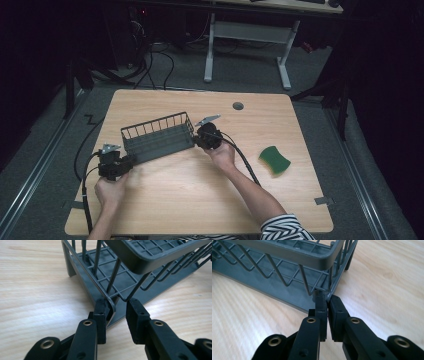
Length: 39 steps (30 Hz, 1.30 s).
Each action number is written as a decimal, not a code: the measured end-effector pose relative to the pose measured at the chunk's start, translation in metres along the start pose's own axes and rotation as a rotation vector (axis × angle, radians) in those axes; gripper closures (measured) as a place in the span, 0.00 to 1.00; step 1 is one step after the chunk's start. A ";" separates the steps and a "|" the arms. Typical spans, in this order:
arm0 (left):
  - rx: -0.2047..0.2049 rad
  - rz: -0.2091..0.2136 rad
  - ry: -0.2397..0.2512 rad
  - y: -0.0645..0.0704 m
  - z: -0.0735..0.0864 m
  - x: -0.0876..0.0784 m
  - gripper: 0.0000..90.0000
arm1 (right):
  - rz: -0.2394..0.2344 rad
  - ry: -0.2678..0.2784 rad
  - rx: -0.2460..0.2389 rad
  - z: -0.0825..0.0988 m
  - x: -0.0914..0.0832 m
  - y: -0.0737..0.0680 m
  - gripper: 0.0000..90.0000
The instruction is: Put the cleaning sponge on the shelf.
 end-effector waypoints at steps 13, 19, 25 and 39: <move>0.066 0.060 -0.016 0.039 0.019 -0.007 0.80 | 0.003 -0.007 0.009 0.043 -0.037 -0.004 0.96; 0.083 0.076 -0.018 0.050 0.023 -0.007 0.80 | 0.003 0.000 0.040 0.059 -0.050 -0.003 0.96; 0.101 0.111 -0.041 0.067 0.026 -0.007 0.80 | 0.014 -0.003 0.050 0.072 -0.061 0.000 0.96; 0.104 0.140 -0.035 0.072 0.034 -0.008 0.48 | -0.022 0.010 0.107 0.083 -0.084 0.004 0.68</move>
Point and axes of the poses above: each handheld gripper's, and its own axes: x roughly forward along the jaws, z roughly out of its underside, y roughly to its right, the point moved 10 cm from there along x, roughly forward along the jaws, and after that the axes turned 3 degrees about -y, right-handed, at the moved point
